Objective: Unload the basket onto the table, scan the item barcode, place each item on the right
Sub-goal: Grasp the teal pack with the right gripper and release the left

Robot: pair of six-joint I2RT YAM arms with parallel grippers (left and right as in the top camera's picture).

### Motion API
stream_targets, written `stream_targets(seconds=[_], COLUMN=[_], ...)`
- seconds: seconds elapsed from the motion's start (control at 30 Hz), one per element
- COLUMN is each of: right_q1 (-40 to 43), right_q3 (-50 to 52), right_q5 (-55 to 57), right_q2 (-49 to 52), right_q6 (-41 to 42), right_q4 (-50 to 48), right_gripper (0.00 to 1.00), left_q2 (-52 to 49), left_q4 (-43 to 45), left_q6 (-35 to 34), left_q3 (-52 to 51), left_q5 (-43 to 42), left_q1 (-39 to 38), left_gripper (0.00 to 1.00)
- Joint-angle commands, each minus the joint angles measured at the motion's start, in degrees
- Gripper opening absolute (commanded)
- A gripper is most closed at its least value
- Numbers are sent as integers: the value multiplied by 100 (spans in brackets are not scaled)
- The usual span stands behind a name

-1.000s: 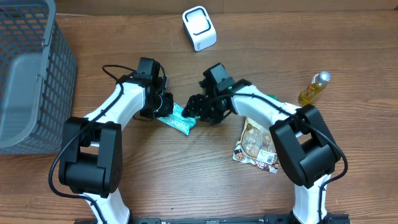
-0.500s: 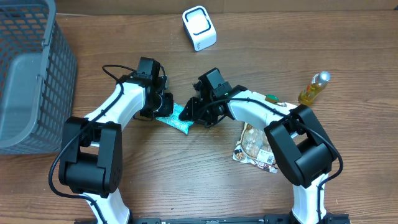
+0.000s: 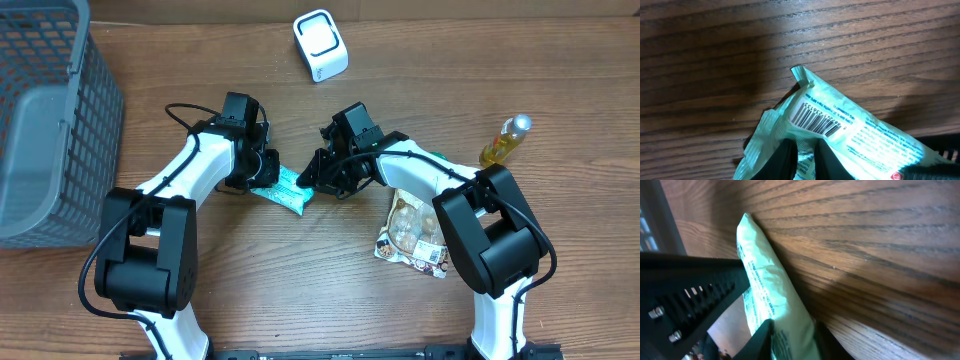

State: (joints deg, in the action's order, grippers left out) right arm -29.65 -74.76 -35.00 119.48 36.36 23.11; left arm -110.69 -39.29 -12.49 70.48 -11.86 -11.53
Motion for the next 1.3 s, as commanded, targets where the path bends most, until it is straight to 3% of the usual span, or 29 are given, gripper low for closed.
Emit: stream_targets(seconds=[0.0,0.07,0.2,0.27,0.37,0.6,0.73,1.03,1.17,1.27], right_q1=[-2,-7,-48,-92,-151,-315,-319,-291,-262,-254], right_q3=[22,22,24,24,24,24,24,24,22,0], right_q5=[-92,-87,-85,-87,-92,-81,-44,-4,33,103], right_q2=[17,17,17,17,17,17,17,17,17,15], right_q6=[-79,-81,-79,-81,-79,-83,-83,-341,-470,-973], right_q4=[-57,-57,-31,-28,-28,-33,-31,33,13,11], right_gripper=[45,51,51,46,30,30,14,9,4,4], left_q2=[-247,-247,-247,-247,-247,-247,-243,-103,-98,-98], left_q4=[-42,-26,-24,-20,-9,20,17,-686,-1001,-966], left_q6=[-85,-85,-83,-83,-83,-83,-83,-83,-81,-79], left_q3=[-282,-282,-282,-282,-282,-282,-278,737,1351,1480], left_q5=[302,304,306,308,308,306,297,308,448,684], left_q1=[33,31,31,31,31,31,33,282,505,632], left_gripper=[15,16,16,18,18,18,11,7,11,22])
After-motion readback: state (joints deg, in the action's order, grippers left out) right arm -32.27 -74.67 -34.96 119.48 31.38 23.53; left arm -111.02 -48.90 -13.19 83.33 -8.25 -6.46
